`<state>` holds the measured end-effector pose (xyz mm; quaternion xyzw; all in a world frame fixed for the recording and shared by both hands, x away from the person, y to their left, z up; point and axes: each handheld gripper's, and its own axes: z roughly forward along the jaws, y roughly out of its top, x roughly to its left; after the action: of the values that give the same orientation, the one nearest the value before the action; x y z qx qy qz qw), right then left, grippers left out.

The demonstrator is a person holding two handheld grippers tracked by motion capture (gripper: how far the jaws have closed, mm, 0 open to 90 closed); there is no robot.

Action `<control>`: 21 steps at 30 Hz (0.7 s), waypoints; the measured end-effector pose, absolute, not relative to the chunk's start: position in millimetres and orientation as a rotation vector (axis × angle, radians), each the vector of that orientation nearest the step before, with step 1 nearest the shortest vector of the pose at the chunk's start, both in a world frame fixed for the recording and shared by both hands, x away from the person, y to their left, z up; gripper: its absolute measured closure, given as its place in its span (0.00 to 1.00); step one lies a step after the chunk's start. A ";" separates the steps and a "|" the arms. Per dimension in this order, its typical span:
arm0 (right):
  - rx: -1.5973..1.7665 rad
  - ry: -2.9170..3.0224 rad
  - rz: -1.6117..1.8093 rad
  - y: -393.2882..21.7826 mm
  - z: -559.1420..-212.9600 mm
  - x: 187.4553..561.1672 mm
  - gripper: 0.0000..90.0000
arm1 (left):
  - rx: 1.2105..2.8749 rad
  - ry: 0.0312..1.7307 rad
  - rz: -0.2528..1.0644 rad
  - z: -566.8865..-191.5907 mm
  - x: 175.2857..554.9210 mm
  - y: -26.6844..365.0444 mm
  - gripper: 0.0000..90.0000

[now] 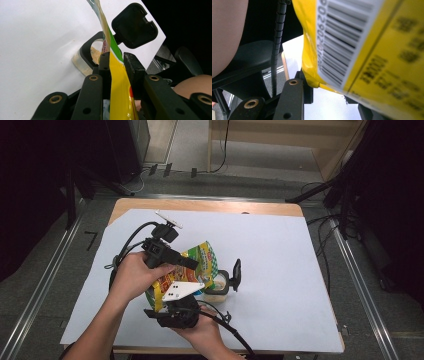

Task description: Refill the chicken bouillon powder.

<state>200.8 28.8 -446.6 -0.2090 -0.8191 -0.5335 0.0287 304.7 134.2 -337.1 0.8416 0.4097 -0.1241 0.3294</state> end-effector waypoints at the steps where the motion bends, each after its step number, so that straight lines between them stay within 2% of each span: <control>1: -0.645 -2.527 -1.646 28.8 -446.6 200.8 0.75 | 2.202 1.072 -0.325 -337.1 304.7 134.2 0.86; 21: -0.647 -2.528 -1.644 28.7 -446.8 201.0 0.75 | 2.202 1.072 -0.326 -337.6 305.0 134.1 0.86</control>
<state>201.0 28.7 -446.8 -0.2097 -0.8194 -0.5328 0.0288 305.0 134.1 -337.6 0.8415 0.4098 -0.1245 0.3294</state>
